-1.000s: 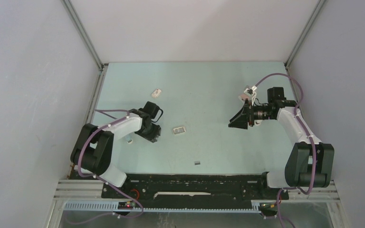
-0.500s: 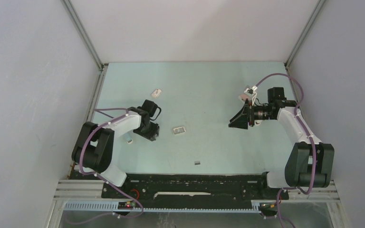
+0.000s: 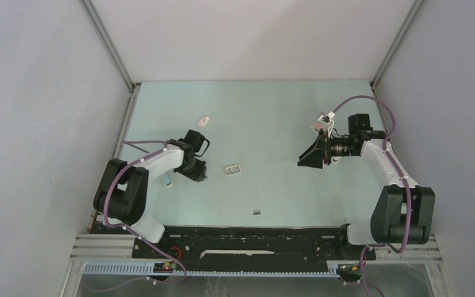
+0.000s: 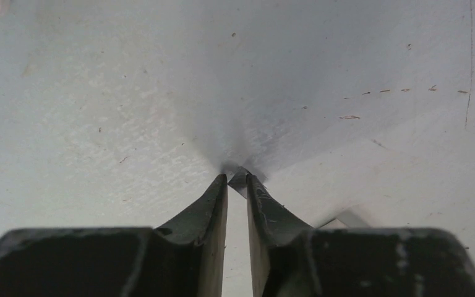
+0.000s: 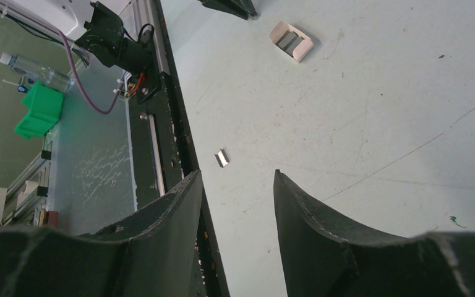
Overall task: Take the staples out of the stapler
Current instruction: Adjust the stapler at the center of the board.
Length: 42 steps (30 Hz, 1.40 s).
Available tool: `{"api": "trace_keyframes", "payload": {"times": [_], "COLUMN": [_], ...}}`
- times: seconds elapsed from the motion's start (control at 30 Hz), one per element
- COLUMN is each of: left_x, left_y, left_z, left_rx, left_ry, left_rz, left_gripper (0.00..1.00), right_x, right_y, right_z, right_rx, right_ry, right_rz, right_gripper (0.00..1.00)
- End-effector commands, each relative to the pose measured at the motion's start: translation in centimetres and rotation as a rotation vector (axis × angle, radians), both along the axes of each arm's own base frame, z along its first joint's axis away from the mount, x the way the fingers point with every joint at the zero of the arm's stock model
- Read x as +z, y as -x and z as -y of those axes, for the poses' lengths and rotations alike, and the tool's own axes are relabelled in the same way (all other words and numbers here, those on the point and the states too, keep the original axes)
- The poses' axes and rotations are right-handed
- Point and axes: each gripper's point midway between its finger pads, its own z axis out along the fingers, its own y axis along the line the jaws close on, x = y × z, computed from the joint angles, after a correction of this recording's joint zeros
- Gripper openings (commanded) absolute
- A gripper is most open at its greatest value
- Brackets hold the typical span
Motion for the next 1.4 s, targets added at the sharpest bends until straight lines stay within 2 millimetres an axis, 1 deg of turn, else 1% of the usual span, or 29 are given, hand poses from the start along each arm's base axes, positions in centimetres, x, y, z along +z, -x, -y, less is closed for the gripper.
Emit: {"api": "trace_keyframes", "payload": {"times": [0.0,0.03,0.17,0.37,0.53,0.87,1.1,1.37], "left_x": [0.8,0.6,0.6,0.7,0.4,-0.1,0.2,0.4], "left_y": [-0.5,-0.4,-0.3,-0.6,-0.5,0.0,0.2,0.4], "left_z": [-0.3,-0.3,-0.4,-0.5,-0.9,-1.5,-2.1,-2.4], "left_rx": [-0.036,-0.045,-0.082,-0.169,-0.236,-0.395,-0.511,-0.570], "left_ry": [-0.006,-0.006,-0.013,-0.034,-0.063,-0.117,-0.164,-0.184], "left_rz": [0.047,0.048,0.066,0.090,0.079,0.030,-0.004,-0.022], "left_gripper": [0.21,0.18,0.16,0.15,0.14,0.13,0.12,0.13], "right_x": [1.0,1.0,1.0,1.0,0.9,0.9,0.8,0.7], "right_y": [-0.1,-0.1,-0.1,-0.1,-0.1,-0.1,-0.1,-0.2], "right_z": [0.1,0.1,0.1,0.1,0.1,0.1,0.1,0.1], "right_rx": [0.006,0.006,0.006,0.006,0.006,0.005,0.004,0.003], "right_ry": [-0.018,-0.017,-0.017,-0.017,-0.017,-0.016,-0.015,-0.013], "right_rz": [0.047,0.049,0.049,0.049,0.047,0.048,0.045,0.042], "right_gripper": [0.55,0.55,0.55,0.55,0.55,0.55,0.55,0.55]}}
